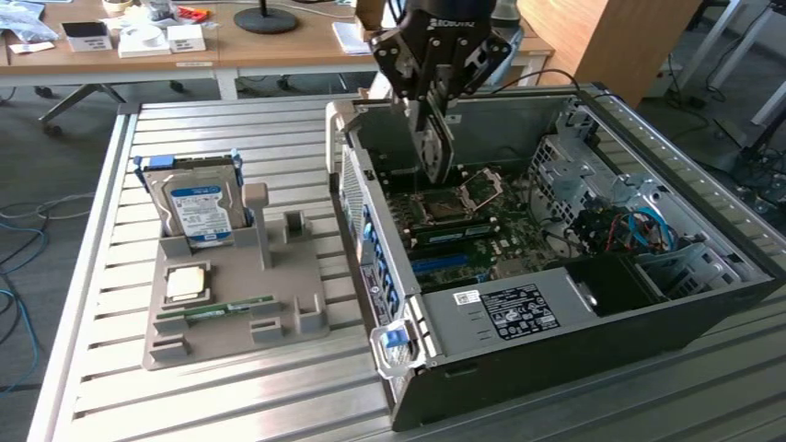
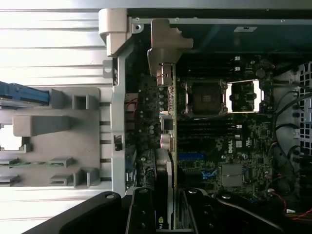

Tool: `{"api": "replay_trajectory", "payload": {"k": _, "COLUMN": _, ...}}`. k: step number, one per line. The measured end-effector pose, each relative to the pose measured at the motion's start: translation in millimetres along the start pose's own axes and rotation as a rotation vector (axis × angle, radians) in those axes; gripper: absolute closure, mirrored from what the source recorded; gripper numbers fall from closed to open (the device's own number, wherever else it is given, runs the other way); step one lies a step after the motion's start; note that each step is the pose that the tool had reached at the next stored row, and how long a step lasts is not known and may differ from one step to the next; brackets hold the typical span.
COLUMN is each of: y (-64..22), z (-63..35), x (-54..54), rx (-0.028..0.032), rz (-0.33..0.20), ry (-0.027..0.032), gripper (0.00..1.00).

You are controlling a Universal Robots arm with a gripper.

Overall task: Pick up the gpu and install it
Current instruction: 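Pick up the gpu and move the gpu toward the slot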

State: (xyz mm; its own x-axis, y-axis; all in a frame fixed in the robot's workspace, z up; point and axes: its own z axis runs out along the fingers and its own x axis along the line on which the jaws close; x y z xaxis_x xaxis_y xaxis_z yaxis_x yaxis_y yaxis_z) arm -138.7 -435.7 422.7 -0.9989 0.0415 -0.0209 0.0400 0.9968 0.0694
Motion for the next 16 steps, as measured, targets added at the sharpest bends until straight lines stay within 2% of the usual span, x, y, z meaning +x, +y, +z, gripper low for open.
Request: {"api": "replay_trajectory", "payload": {"k": 16, "y": 2.5, "z": 1.5, "x": -61.9, "rx": -0.0075, "rz": 0.000, "ry": 0.0003, "gripper": 0.73}}
